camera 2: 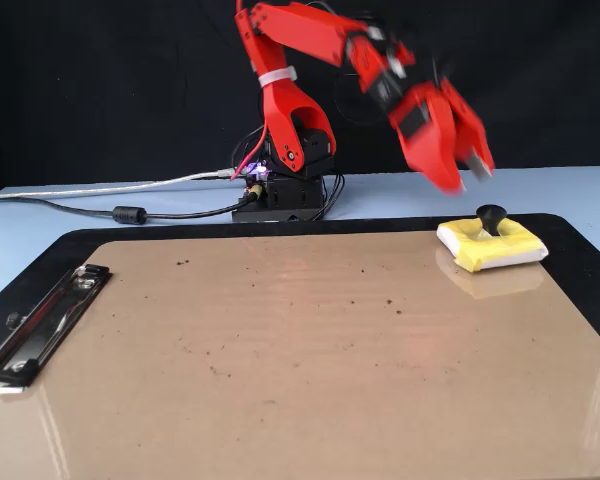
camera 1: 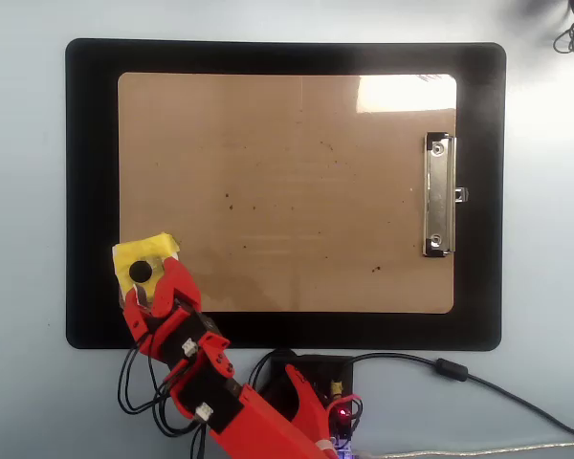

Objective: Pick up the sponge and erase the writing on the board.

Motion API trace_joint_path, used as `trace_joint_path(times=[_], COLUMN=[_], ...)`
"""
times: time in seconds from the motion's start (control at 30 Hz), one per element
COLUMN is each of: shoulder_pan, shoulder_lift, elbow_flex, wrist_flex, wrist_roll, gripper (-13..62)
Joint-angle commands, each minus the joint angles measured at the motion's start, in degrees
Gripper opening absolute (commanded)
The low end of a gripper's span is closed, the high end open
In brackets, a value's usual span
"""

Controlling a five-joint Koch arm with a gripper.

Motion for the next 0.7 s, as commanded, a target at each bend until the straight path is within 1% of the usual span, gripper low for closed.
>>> trace_joint_path(times=[0.0, 0.07, 0.1, 0.2, 0.27, 0.33, 0.37, 0.43, 0.5, 0.53, 0.67], shoulder_pan=[4.8, 11.1, 16.0, 30.7, 42.3, 49.0, 51.2, 52.3, 52.6, 53.1, 54.9], shoulder_lift=[3.8, 3.8, 3.7, 3.5, 2.9, 3.1, 3.1, 5.1, 11.7, 14.2, 14.3], elbow_flex=[-7.6, -13.1, -15.6, -15.7, -10.5, -3.7, 1.0, 7.3, 13.5, 15.6, 20.0], wrist_flex=[15.6, 25.4, 31.5, 36.6, 36.6, 35.9, 35.9, 36.0, 36.1, 36.4, 41.6], wrist_roll=[-0.3, -0.1, 0.7, 7.4, 17.1, 25.0, 28.7, 30.0, 28.8, 27.2, 16.6], gripper=[30.1, 30.2, 30.3, 30.9, 32.1, 32.4, 32.7, 33.4, 33.7, 33.7, 33.7])
